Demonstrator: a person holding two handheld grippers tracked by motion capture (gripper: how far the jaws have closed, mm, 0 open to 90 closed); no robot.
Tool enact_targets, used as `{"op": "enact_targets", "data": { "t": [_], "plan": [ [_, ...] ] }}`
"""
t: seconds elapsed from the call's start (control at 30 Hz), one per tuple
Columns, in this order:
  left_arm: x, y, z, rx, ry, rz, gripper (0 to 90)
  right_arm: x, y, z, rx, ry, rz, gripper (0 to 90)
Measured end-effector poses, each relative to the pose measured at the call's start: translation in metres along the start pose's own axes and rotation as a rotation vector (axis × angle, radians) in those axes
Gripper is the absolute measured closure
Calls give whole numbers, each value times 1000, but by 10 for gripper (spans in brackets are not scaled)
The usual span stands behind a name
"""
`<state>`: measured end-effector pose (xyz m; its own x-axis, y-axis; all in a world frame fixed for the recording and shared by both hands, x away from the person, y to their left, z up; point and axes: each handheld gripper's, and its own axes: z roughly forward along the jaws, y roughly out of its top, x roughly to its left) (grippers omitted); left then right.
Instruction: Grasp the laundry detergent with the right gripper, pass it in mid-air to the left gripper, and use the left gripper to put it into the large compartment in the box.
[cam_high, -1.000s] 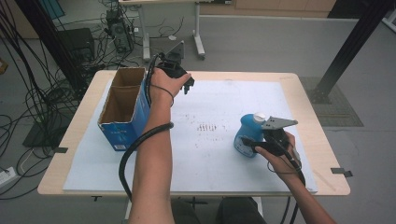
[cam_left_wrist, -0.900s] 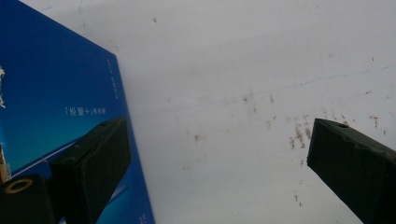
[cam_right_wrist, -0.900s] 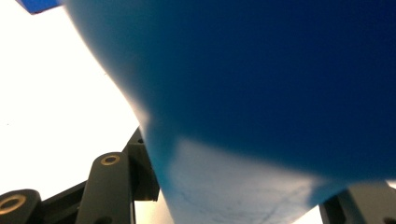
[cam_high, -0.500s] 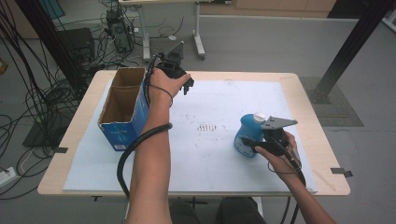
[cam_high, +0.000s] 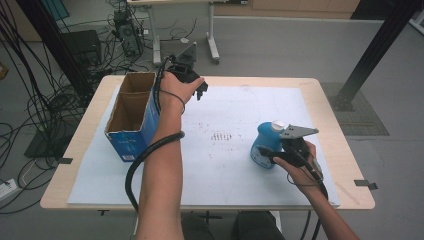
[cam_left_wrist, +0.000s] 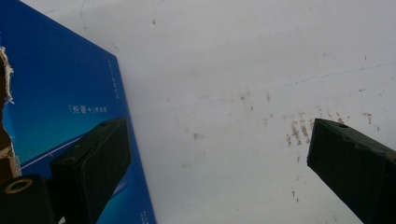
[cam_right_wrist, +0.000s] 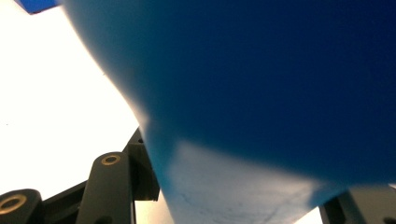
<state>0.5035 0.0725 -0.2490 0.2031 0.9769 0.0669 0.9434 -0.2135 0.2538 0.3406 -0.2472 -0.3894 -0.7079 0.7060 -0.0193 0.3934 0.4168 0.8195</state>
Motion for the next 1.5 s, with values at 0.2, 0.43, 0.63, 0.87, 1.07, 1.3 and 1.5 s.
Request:
{"op": "enact_targets", "data": {
  "t": [0.2, 0.43, 0.63, 0.87, 1.07, 1.3, 1.5],
  "plan": [
    [0, -1, -1, 0, 4, 2, 69, 0, 0, 0, 0, -1, 5, 424],
    [0, -1, -1, 0, 4, 3, 70, 0, -1, 0, -7, 0, 1, 429],
    [-1, 0, 0, 2, 6, 6, 69, 0, -1, 0, -9, 0, -2, 442],
    [-1, -1, 0, 3, 6, 4, 70, 0, 0, 0, -4, 0, 4, 454],
    [0, -1, -3, 0, 7, 5, 70, 0, -1, 0, -7, 0, 7, 457],
    [2, -2, -5, -7, 5, 1, 70, 0, -1, 0, -6, -1, 9, 457],
    [2, -2, -5, -8, 5, 0, 70, 1, -1, 0, -6, -3, 9, 457]
  ]
}}
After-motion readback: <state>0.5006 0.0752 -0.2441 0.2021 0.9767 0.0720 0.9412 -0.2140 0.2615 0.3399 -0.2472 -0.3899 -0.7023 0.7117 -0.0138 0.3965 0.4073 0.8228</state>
